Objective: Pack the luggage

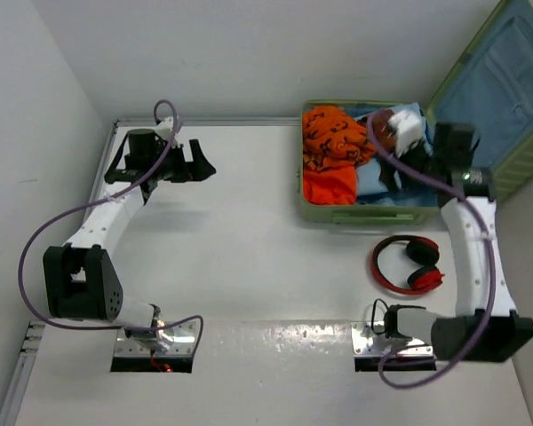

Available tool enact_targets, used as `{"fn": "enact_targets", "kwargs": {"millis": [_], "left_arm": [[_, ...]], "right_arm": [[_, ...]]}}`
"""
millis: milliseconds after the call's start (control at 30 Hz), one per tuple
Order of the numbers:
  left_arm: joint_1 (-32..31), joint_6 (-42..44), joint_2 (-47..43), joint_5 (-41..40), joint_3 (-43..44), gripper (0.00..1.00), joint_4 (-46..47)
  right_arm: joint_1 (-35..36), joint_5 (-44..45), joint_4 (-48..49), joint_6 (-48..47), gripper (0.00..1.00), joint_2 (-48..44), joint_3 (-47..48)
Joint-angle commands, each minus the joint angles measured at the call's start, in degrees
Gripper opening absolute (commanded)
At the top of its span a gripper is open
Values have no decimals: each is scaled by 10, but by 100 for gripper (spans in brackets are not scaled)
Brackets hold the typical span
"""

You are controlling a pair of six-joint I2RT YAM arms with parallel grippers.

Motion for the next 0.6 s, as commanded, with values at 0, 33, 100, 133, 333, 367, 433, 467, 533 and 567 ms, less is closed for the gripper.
{"fn": "enact_targets", "kwargs": {"millis": [0, 33, 100, 133, 333, 367, 433, 467, 533, 567], "left_arm": [[5, 2, -26, 2, 18, 100, 15], [5, 8, -34, -3, 18, 100, 15], [5, 13, -39, -9, 10, 100, 15], [5, 13, -39, -14, 10, 100, 15], [5, 18, -45, -19, 3, 100, 10], [5, 18, -45, -19, 3, 100, 10], [5, 18, -52, -25, 3, 100, 10], [5, 18, -52, -25, 3, 100, 10], [5, 24, -57, -25, -4, 100, 10], [5, 29, -57, -25, -4, 100, 10]], "right_arm": [[47, -7, -87, -49, 62, -71, -179], [89, 2, -86, -46, 62, -89, -273], [119, 30, -89, -39, 62, -137, -329], [138, 41, -70, -30, 62, -164, -404], [192, 140, 28, 0, 64, -209, -548], [194, 144, 39, 2, 64, -201, -560], [192, 144, 56, -1, 69, -184, -568], [193, 145, 71, -3, 70, -177, -573], [193, 148, 81, -7, 73, -163, -576], [193, 148, 89, -10, 73, -162, -577]]}}
